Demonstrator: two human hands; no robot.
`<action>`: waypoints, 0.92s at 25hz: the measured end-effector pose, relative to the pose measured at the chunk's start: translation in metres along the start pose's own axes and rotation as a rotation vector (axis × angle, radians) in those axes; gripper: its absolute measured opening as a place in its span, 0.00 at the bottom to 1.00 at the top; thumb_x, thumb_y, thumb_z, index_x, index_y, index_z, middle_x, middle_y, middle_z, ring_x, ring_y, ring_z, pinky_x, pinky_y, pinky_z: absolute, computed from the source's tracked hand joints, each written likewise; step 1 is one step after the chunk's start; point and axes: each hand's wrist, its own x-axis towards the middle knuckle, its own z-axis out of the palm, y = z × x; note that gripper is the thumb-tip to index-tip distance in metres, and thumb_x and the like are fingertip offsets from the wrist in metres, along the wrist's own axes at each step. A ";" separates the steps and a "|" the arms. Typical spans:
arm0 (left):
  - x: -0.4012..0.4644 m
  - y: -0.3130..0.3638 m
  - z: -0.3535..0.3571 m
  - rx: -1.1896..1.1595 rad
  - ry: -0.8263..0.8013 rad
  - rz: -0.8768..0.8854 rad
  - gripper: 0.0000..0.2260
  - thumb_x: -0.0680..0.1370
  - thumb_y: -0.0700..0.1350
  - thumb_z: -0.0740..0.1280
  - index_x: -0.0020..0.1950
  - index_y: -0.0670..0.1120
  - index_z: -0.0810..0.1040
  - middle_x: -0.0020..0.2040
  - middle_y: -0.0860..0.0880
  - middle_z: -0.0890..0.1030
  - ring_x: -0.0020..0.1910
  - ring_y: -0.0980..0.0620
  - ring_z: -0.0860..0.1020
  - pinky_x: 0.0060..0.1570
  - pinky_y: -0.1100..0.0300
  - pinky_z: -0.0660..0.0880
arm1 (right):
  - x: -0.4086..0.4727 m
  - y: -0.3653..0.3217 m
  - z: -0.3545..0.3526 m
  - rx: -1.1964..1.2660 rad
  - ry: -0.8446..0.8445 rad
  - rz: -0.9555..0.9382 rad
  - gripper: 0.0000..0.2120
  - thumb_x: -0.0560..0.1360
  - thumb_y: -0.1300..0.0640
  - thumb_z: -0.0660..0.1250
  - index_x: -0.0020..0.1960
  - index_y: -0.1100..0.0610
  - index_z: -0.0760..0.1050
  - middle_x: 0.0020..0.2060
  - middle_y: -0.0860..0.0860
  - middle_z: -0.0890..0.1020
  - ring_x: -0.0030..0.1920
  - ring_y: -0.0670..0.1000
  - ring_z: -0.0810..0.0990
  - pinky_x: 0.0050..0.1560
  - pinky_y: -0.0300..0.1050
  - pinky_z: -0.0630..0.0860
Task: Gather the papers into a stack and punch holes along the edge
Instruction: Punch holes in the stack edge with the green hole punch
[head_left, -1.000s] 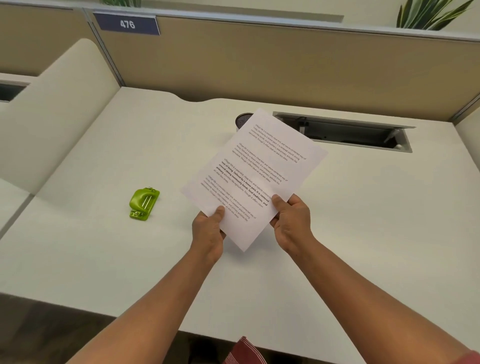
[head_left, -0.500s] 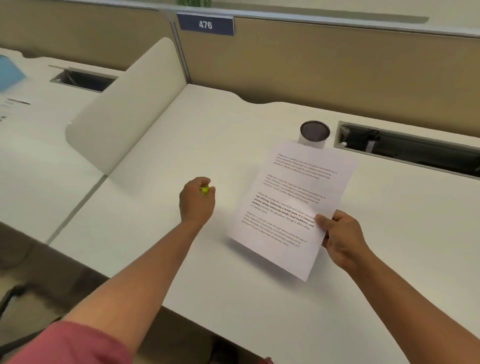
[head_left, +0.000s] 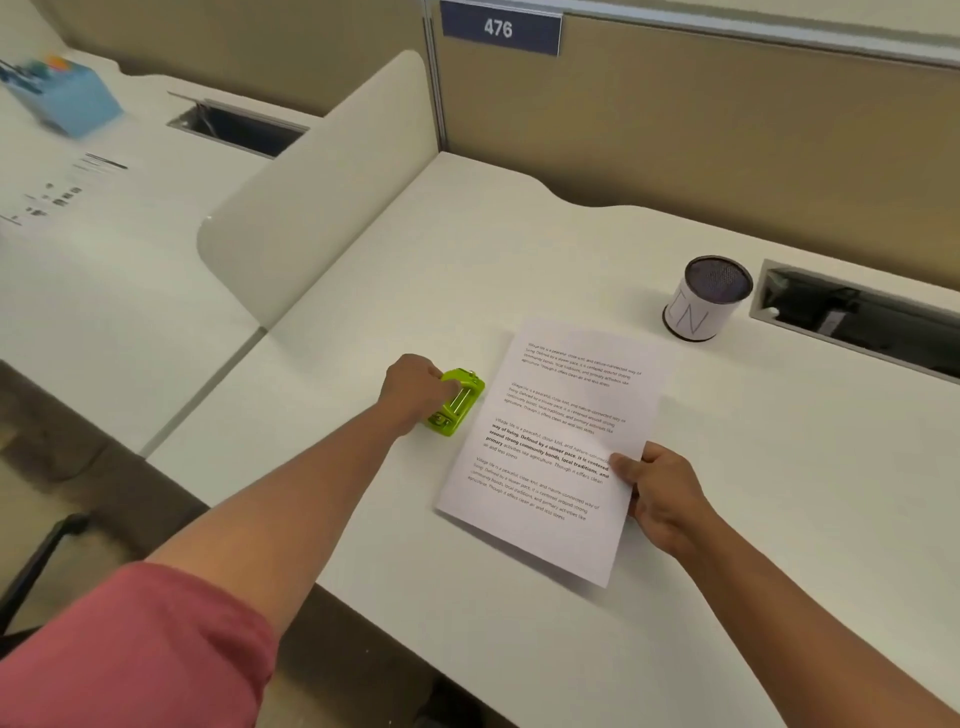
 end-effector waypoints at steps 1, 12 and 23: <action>0.001 0.001 0.001 -0.009 -0.005 0.000 0.17 0.73 0.46 0.75 0.33 0.46 0.69 0.34 0.49 0.74 0.33 0.50 0.70 0.29 0.61 0.64 | 0.001 0.000 -0.001 -0.003 -0.003 0.006 0.09 0.79 0.70 0.64 0.56 0.63 0.80 0.50 0.56 0.87 0.48 0.58 0.86 0.47 0.53 0.82; -0.043 0.077 0.093 -0.163 -0.250 0.057 0.13 0.66 0.48 0.79 0.39 0.41 0.79 0.37 0.41 0.82 0.38 0.45 0.82 0.50 0.42 0.84 | -0.027 -0.019 -0.140 0.001 0.067 0.009 0.11 0.78 0.70 0.65 0.59 0.64 0.79 0.53 0.59 0.87 0.53 0.62 0.85 0.55 0.59 0.81; -0.120 0.136 0.204 -0.141 -0.367 0.112 0.16 0.66 0.48 0.79 0.31 0.45 0.72 0.30 0.48 0.75 0.32 0.47 0.74 0.40 0.47 0.82 | -0.067 -0.012 -0.273 0.044 0.191 0.023 0.10 0.79 0.71 0.64 0.57 0.63 0.80 0.52 0.58 0.87 0.50 0.59 0.86 0.53 0.57 0.81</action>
